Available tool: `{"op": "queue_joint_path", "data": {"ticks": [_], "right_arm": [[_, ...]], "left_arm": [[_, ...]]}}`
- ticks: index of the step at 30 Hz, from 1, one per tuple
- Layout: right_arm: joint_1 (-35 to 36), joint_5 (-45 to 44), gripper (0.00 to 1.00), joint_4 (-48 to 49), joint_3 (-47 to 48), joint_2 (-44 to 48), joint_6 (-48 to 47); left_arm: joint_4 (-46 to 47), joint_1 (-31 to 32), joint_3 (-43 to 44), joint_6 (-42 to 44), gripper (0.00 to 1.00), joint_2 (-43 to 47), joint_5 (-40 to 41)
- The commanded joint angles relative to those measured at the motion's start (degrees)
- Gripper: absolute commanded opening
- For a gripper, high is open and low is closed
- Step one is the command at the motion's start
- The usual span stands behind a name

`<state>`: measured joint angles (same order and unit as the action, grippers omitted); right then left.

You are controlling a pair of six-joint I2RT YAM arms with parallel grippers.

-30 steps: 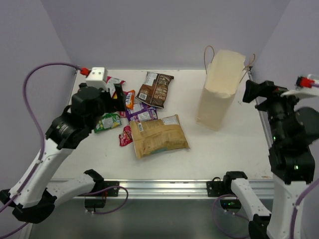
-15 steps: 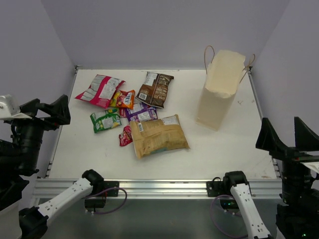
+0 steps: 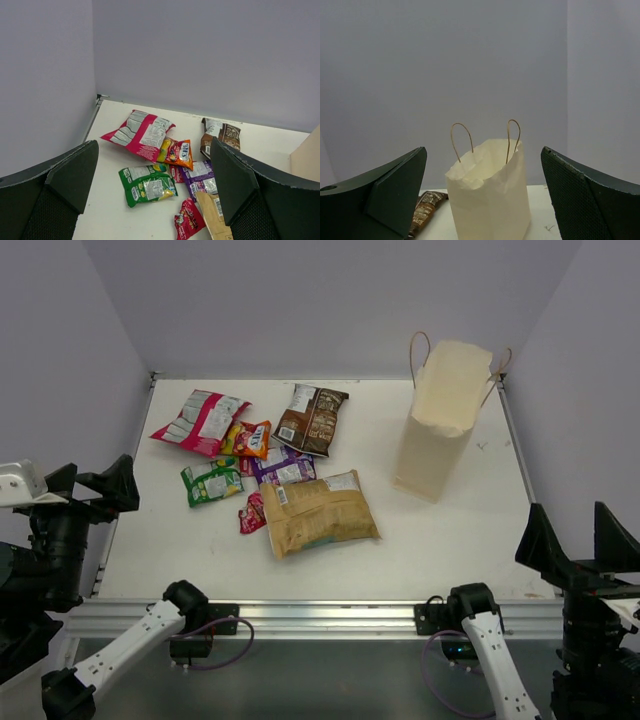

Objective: Take the snacks out of the paper bag

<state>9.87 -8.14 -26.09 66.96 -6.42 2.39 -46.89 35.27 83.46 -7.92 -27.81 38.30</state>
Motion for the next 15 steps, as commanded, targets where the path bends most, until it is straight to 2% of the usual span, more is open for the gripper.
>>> {"op": "queue_joint_path", "data": {"ticks": [1,15], "right_arm": [[0.33,-0.21,0.99,0.95,-0.34,-1.31,0.06],[0.41,3.04,0.99,-0.11,-0.34,-2.29,2.62]], "left_arm": [[0.57,-0.20,-1.81,-0.78,1.00,0.74,1.34],[3.48,-0.20,-8.13,-3.50,1.00,-0.49,-0.94]]}}
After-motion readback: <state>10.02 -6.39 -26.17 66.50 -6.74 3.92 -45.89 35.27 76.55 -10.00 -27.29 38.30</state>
